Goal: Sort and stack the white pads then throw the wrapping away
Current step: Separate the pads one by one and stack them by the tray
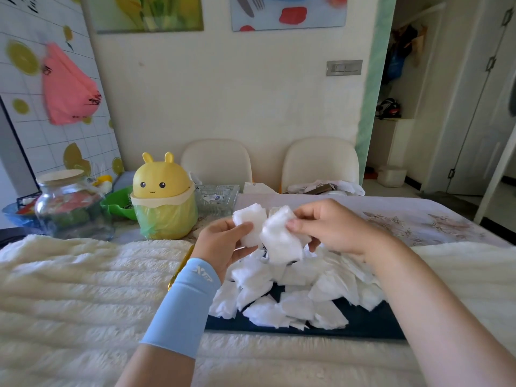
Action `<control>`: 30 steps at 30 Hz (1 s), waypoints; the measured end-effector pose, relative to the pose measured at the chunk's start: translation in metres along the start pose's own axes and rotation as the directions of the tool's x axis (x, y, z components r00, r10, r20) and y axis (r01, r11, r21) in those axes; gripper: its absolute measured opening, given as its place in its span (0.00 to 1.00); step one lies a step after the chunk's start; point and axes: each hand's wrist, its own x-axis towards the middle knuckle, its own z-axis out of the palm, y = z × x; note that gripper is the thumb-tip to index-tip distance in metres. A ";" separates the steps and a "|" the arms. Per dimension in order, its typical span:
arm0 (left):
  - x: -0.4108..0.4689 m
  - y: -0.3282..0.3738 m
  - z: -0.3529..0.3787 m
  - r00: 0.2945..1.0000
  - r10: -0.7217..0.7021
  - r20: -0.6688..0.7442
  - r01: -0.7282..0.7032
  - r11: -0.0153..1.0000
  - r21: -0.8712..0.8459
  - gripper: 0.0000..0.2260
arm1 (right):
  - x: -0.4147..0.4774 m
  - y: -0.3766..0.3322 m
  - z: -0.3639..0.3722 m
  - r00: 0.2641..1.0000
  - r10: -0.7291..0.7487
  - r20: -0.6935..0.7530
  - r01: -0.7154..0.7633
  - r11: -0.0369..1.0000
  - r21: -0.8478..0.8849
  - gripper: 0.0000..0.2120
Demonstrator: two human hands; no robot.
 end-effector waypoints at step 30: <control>-0.002 -0.001 -0.004 0.963 -0.070 0.262 -0.010 0.957 0.290 0.10 | 0.004 0.005 -0.003 0.876 0.264 -0.405 -0.202 0.961 0.190 0.06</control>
